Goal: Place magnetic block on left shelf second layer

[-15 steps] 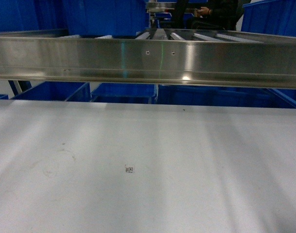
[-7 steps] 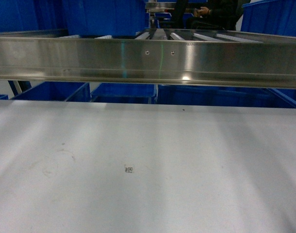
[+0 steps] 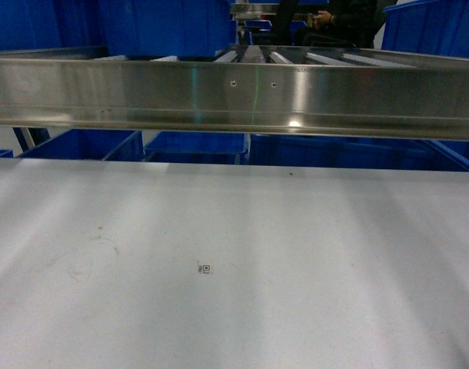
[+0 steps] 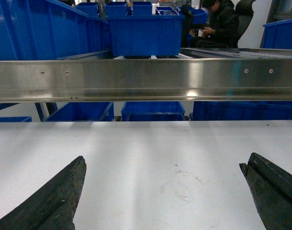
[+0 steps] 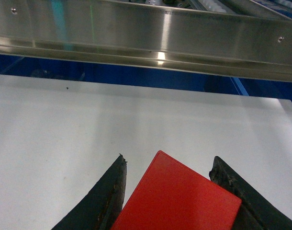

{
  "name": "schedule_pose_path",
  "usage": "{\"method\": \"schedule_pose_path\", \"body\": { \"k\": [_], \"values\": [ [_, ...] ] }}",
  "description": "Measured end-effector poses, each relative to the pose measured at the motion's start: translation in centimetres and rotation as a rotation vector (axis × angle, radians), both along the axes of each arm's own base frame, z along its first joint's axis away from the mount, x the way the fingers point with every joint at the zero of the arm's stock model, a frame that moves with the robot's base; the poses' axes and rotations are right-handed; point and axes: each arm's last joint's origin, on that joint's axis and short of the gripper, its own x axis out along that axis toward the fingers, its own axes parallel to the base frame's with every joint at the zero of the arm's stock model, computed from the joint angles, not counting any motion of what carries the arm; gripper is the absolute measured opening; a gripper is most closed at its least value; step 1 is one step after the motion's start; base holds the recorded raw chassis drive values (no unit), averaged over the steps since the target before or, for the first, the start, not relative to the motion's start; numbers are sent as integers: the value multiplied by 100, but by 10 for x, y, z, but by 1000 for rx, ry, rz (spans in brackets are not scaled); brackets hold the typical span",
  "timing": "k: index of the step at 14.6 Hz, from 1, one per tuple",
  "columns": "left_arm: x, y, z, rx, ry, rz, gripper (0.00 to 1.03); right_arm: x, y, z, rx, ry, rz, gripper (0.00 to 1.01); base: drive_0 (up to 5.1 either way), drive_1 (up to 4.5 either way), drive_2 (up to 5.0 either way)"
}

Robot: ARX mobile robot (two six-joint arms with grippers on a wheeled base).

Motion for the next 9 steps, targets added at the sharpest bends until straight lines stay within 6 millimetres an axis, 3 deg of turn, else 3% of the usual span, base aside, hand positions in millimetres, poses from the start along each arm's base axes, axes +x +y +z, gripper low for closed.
{"method": "schedule_pose_path", "body": {
  "k": [9],
  "values": [
    [0, 0, 0, 0, 0, 0, 98, 0, -1, 0, -1, 1, -8, 46, -490, 254, 254]
  ]
}}
